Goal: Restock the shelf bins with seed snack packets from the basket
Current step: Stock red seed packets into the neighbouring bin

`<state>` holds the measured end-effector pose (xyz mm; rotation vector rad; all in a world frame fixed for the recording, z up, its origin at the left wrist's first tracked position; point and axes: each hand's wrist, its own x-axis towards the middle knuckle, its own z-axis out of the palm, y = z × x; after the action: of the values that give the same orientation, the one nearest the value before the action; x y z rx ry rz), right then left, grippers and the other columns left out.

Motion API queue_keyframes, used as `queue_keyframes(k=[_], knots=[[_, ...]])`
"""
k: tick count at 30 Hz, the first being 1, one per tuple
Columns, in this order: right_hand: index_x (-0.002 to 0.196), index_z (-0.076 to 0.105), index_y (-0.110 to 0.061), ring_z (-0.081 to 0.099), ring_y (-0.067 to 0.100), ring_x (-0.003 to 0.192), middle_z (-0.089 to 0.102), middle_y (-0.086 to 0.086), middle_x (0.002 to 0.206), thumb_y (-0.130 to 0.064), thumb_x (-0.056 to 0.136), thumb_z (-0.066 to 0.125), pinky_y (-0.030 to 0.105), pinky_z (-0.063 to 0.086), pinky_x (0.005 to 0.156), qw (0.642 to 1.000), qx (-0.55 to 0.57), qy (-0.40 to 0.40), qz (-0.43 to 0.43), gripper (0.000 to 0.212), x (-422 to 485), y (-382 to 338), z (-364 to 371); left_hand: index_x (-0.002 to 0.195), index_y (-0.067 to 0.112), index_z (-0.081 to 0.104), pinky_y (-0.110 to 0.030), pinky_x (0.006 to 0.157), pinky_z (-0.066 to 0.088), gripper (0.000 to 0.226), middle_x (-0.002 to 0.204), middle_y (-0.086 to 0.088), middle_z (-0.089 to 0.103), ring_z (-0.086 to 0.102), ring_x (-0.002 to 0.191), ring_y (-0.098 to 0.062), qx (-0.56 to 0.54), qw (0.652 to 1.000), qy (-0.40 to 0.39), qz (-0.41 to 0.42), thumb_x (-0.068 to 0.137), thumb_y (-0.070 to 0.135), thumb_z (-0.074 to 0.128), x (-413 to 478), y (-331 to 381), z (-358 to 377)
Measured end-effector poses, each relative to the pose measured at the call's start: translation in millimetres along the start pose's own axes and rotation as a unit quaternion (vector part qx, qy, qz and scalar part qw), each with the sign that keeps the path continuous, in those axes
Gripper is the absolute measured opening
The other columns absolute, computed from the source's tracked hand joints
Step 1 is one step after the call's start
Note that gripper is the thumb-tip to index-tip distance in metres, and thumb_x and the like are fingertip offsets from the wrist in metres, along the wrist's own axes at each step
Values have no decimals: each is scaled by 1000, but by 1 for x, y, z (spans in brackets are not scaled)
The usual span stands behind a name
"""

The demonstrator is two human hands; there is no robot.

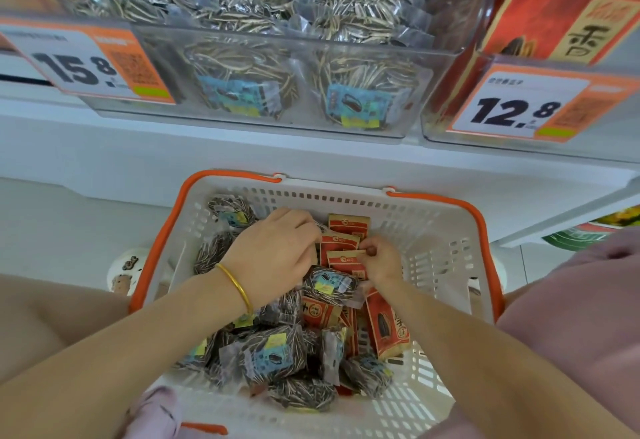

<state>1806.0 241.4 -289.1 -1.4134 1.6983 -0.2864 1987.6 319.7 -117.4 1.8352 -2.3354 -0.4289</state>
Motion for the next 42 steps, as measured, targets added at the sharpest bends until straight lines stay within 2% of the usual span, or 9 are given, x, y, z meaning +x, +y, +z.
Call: queue_keyframes(k=[7, 12, 19, 23, 26, 31, 36, 38, 42], knots=[[103, 56, -14, 56, 14, 88, 59, -2, 93, -8, 82, 68, 19, 41, 67, 999, -23, -31, -30, 25, -6, -6, -5, 98, 15, 67, -36, 82, 52, 48, 101, -1, 63, 57, 96, -21, -15, 1000, -2, -7, 84, 32, 24, -2, 4, -1], [111, 65, -10, 59, 21, 105, 65, 5, 115, -15, 86, 65, 28, 42, 89, 991, -111, -32, -71, 25, -9, -15, 0, 107, 15, 64, -33, 93, 45, 25, 111, 0, 59, 51, 108, -19, -20, 1000, -4, -15, 92, 18, 44, -7, 0, 2], [96, 72, -7, 63, 16, 85, 70, 6, 95, -9, 84, 67, 26, 50, 75, 988, -14, -42, -149, 13, -38, -69, -76, 132, 19, 44, -29, 104, 36, 40, 133, 0, 45, 39, 125, -17, -46, 997, -28, -60, 93, 23, 48, 6, 2, -2], [81, 68, -1, 57, 4, 56, 64, 6, 72, -6, 81, 70, 15, 44, 55, 978, 107, -68, -165, 5, -76, -100, -126, 146, 19, 18, -29, 109, 29, 83, 145, 1, 31, 31, 133, -14, -216, 968, -42, -122, 82, 35, 68, 13, 12, -6], [63, 66, -16, 58, 17, 64, 65, 10, 73, -4, 79, 70, 25, 45, 60, 958, 228, -91, -150, 21, -102, -108, -143, 143, 21, 16, -29, 103, 41, 96, 133, 11, 41, 45, 121, -3, -397, 910, -74, -96, 72, 27, 80, 15, 25, -8], [85, 71, -12, 67, 21, 74, 72, 8, 81, -11, 79, 70, 37, 54, 75, 935, 321, -45, -143, 6, -136, -107, -160, 131, 22, 28, -18, 86, 50, 72, 116, 17, 49, 54, 103, 7, -436, 897, -41, -67, 76, 20, 74, 6, 55, -18], [133, 45, -23, 65, 25, 107, 65, 7, 120, -28, 72, 77, 44, 53, 89, 924, 299, -165, -170, 70, -168, -87, -182, 110, 35, 40, -10, 79, 48, 42, 112, 15, 54, 56, 100, 8, -430, 902, 26, -14, 78, 44, 66, 4, 82, -46], [134, 41, -15, 64, 32, 108, 64, 15, 119, -18, 65, 79, 47, 52, 89, 898, 330, -201, -211, 79, -177, -86, -185, 107, 37, 47, -14, 79, 50, 42, 108, 16, 59, 57, 97, 8, -413, 908, 64, 11, 76, 60, 63, 12, 96, -60], [126, 49, -5, 66, 33, 102, 66, 18, 114, -10, 66, 82, 39, 54, 82, 861, 380, -124, -314, 69, -186, -105, -220, 107, 36, 53, -29, 80, 49, 49, 98, 16, 64, 61, 91, 0, -299, 945, 123, 54, 75, 71, 41, 42, 127, -104]])
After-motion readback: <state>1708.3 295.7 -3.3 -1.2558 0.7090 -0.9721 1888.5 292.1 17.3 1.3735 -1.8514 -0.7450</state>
